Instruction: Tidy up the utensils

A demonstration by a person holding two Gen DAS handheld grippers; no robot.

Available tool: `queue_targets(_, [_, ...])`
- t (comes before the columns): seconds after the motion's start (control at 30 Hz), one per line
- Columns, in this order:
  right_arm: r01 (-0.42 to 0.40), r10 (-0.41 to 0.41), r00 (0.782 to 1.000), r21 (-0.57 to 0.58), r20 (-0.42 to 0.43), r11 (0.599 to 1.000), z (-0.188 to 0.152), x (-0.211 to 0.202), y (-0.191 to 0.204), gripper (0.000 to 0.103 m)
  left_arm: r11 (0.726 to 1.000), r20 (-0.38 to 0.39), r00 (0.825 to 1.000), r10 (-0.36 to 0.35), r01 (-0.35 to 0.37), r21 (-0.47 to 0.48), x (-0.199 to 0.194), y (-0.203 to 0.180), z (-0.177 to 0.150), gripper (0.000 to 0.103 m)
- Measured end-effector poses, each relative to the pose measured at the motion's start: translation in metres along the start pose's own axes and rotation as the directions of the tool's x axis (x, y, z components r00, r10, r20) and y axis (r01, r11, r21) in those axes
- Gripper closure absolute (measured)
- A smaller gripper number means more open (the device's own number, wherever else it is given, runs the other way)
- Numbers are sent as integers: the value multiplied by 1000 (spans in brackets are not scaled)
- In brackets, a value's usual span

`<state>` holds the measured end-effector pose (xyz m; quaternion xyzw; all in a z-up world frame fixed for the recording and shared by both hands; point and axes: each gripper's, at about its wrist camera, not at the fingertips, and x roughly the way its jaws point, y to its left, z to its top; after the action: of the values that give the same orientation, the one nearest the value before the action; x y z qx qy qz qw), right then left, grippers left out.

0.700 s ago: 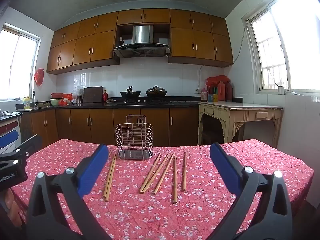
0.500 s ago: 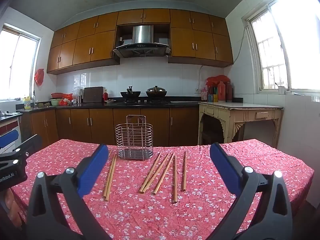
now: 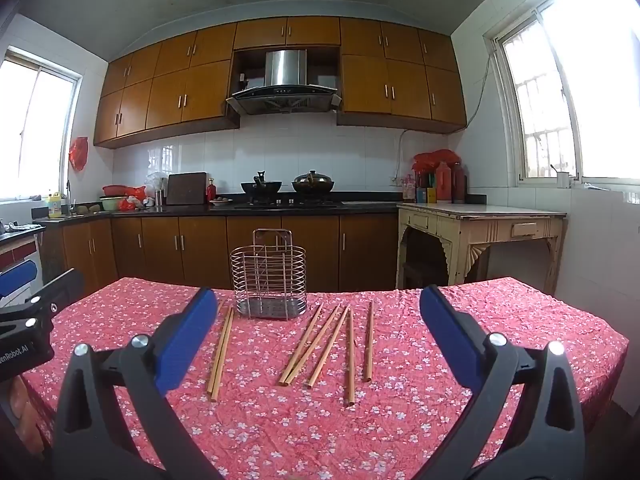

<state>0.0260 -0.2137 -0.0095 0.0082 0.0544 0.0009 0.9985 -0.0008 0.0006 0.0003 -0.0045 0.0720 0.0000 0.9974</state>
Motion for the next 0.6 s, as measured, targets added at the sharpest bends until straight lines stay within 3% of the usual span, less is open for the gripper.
queue_targets(0.6, [-2, 2, 1000, 2, -4, 1000, -3, 2, 1, 4, 1000, -2, 1000, -1, 1, -2, 0, -5, -3, 2])
